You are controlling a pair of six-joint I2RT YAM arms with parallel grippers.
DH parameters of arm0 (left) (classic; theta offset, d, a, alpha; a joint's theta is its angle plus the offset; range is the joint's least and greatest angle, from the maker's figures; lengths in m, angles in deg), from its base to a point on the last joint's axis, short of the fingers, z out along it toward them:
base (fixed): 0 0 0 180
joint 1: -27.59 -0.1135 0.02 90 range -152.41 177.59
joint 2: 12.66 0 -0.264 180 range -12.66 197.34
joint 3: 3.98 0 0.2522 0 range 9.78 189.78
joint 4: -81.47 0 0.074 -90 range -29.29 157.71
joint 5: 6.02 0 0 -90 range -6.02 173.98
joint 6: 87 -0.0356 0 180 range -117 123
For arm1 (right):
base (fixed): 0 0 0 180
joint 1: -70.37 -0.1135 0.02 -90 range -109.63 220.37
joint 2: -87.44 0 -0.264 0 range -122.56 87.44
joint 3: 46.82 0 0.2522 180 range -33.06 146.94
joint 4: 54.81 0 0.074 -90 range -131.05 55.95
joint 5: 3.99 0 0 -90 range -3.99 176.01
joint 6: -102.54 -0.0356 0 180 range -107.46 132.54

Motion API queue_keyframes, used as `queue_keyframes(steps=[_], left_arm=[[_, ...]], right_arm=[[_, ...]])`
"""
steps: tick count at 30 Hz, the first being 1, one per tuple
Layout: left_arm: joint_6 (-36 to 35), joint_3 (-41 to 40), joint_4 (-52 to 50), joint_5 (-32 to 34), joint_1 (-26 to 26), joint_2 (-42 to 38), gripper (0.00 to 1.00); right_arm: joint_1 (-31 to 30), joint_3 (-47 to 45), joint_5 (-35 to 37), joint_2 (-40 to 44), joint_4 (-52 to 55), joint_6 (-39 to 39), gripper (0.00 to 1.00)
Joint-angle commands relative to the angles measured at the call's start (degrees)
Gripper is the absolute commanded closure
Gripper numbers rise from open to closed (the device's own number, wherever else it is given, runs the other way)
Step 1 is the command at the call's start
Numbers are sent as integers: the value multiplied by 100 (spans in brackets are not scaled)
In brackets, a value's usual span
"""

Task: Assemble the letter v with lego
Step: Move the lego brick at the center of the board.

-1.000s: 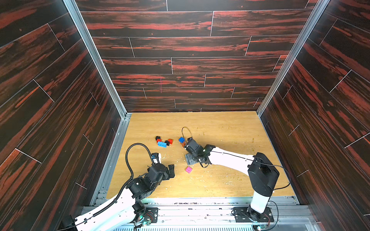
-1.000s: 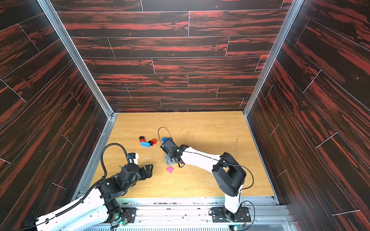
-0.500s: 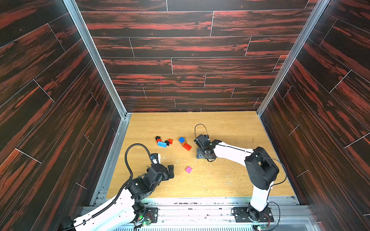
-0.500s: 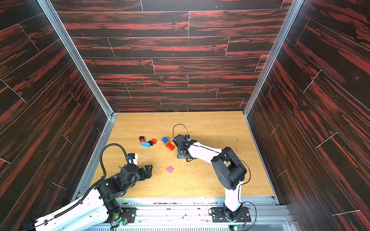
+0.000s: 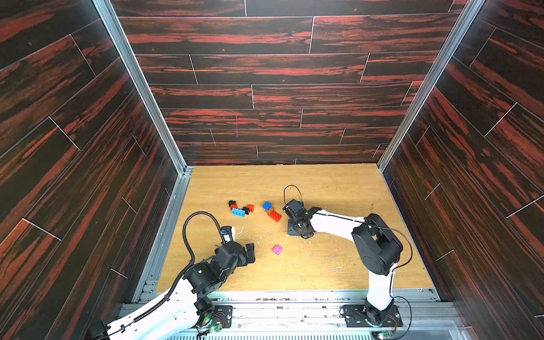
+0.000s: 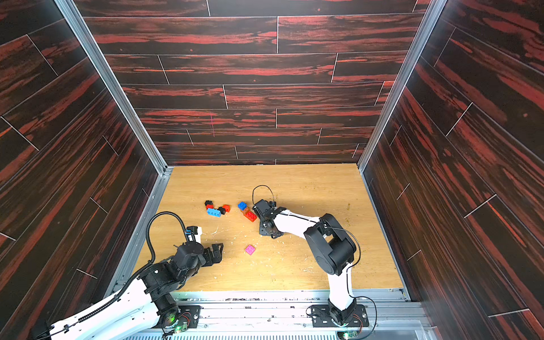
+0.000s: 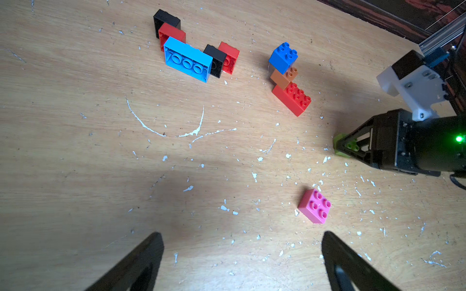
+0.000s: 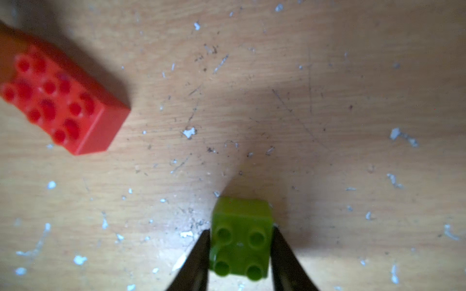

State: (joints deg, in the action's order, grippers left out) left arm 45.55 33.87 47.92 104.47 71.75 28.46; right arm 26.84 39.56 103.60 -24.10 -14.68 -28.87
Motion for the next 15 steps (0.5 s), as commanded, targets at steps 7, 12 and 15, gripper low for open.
queue_keyframes(steps=[7,12,15], left_arm=[[52,124,-312,249,16,-183,0],[105,117,-457,379,22,-293,0],[155,87,-499,399,19,-326,0]], right_arm=[[-74,261,-949,-438,-206,1422,83],[-326,175,-1343,-329,-527,2114,83],[-422,321,-1742,-357,-533,2312,83]])
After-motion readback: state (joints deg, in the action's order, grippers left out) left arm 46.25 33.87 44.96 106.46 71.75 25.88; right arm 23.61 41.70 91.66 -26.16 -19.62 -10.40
